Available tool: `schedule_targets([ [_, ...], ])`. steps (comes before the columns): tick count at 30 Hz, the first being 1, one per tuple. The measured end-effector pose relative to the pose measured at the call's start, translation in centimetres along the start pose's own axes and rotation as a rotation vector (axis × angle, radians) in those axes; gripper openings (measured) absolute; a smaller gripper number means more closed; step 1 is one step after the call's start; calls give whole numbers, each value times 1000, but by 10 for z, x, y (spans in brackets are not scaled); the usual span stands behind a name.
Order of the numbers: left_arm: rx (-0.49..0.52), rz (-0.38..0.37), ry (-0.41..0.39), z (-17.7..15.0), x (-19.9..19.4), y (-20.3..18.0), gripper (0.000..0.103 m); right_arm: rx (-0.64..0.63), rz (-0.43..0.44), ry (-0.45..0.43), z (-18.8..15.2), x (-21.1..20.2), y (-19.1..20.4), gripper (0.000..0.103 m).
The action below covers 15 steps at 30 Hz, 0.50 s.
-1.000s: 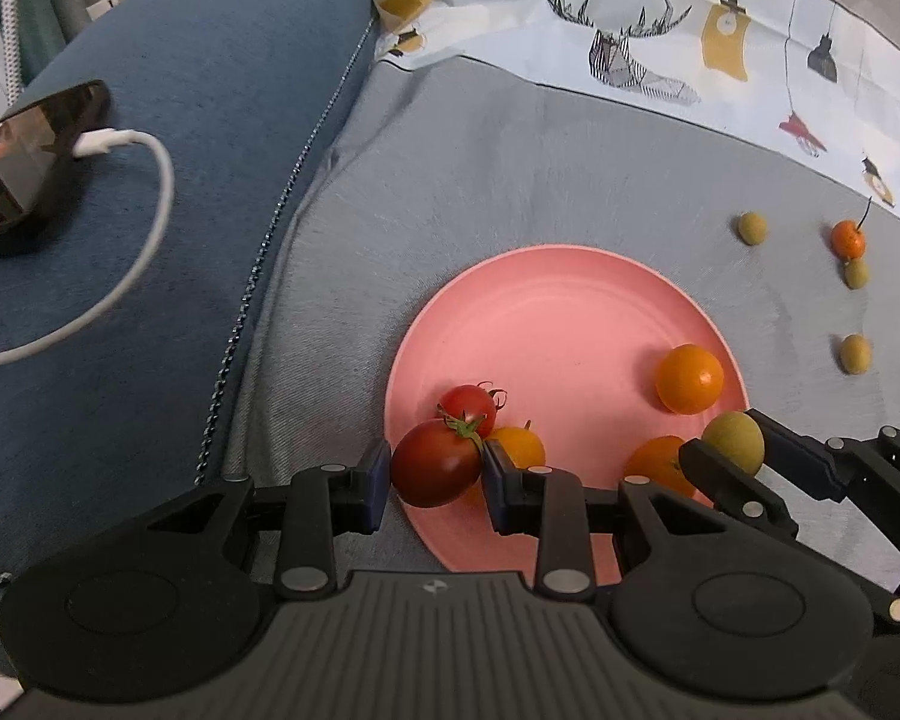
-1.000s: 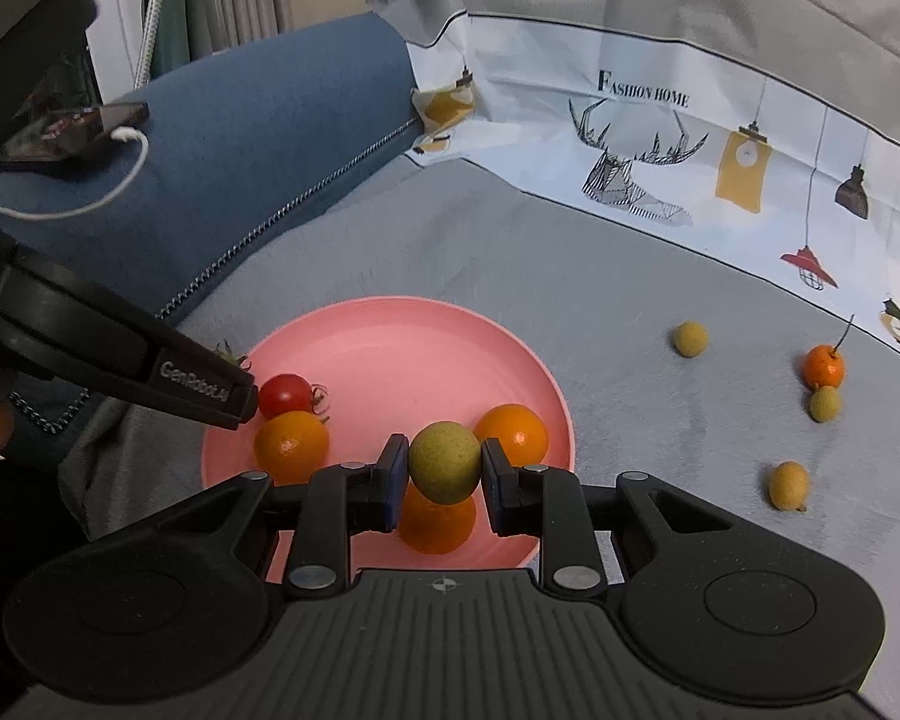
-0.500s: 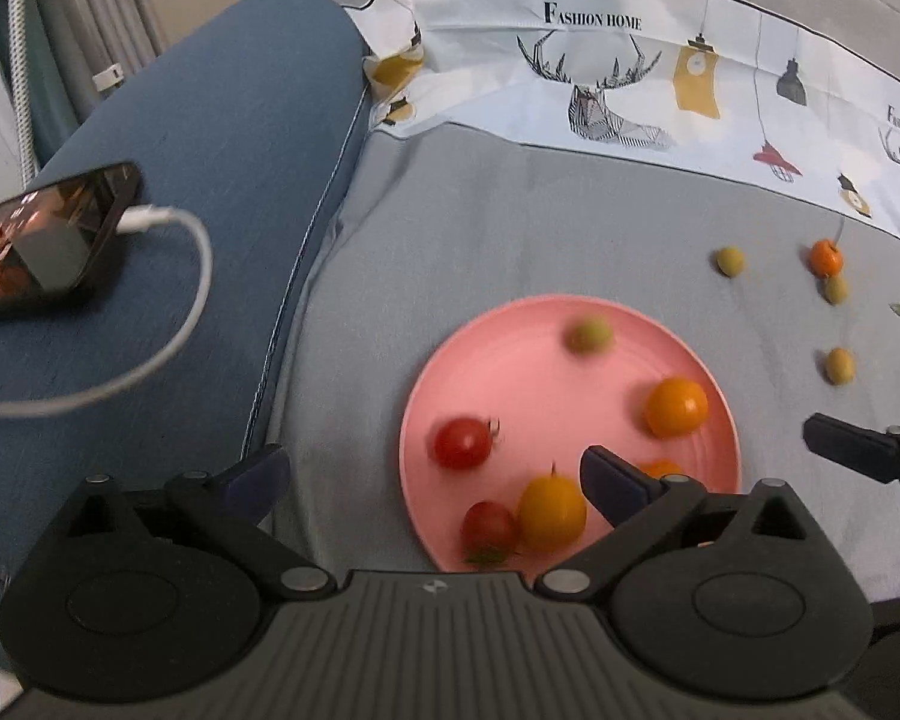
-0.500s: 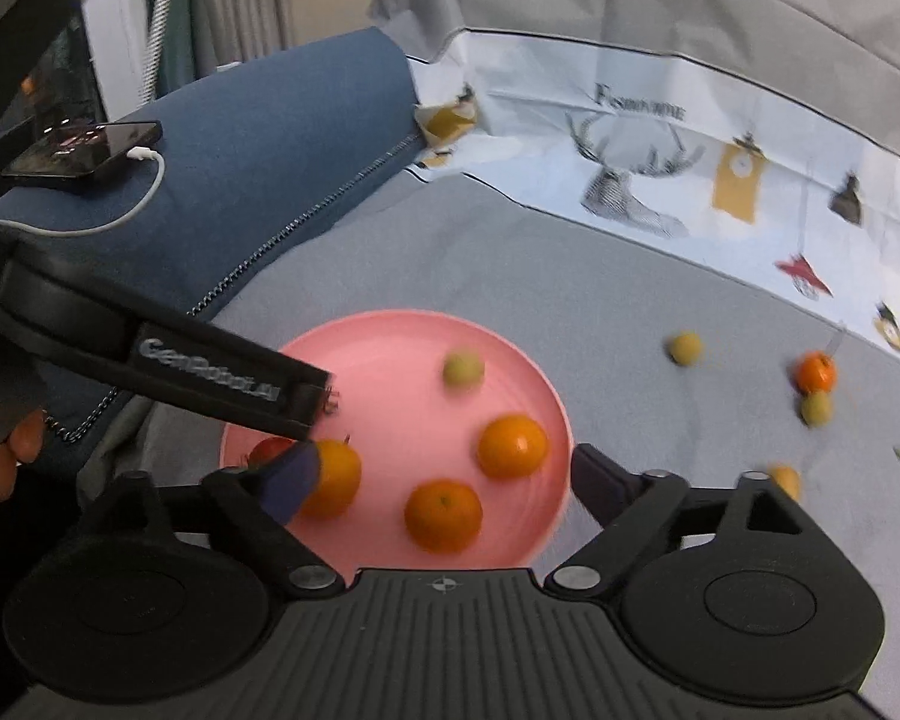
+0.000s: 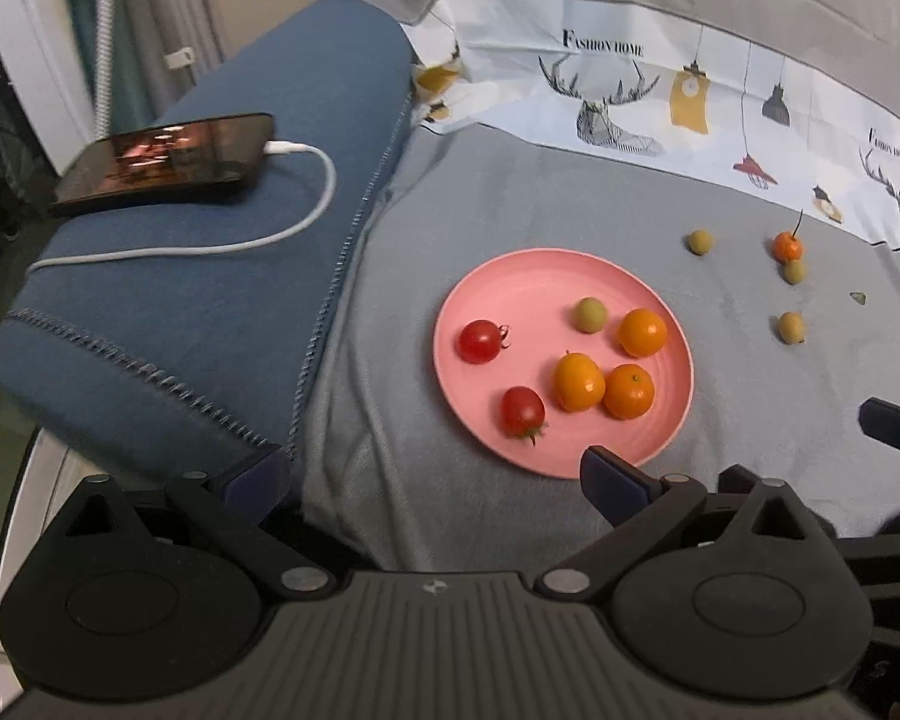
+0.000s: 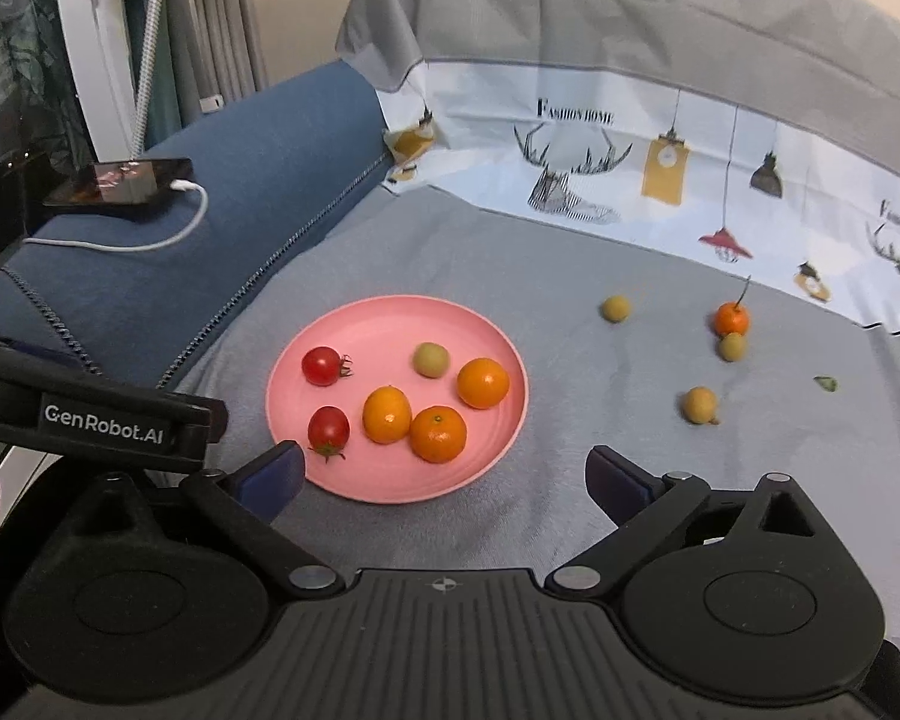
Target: Organize fruits
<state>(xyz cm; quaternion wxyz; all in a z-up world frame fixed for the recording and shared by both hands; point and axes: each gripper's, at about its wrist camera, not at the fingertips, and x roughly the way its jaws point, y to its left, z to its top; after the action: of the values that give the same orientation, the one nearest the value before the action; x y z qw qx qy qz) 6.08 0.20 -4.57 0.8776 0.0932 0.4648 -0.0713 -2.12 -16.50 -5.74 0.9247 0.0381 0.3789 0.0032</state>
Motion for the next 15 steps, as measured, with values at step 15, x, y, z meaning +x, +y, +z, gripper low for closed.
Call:
schedule_targets([
  [15,-31,21,-92,-34,-59,3,103,-39,-34,-134,-18,-76,7,101],
])
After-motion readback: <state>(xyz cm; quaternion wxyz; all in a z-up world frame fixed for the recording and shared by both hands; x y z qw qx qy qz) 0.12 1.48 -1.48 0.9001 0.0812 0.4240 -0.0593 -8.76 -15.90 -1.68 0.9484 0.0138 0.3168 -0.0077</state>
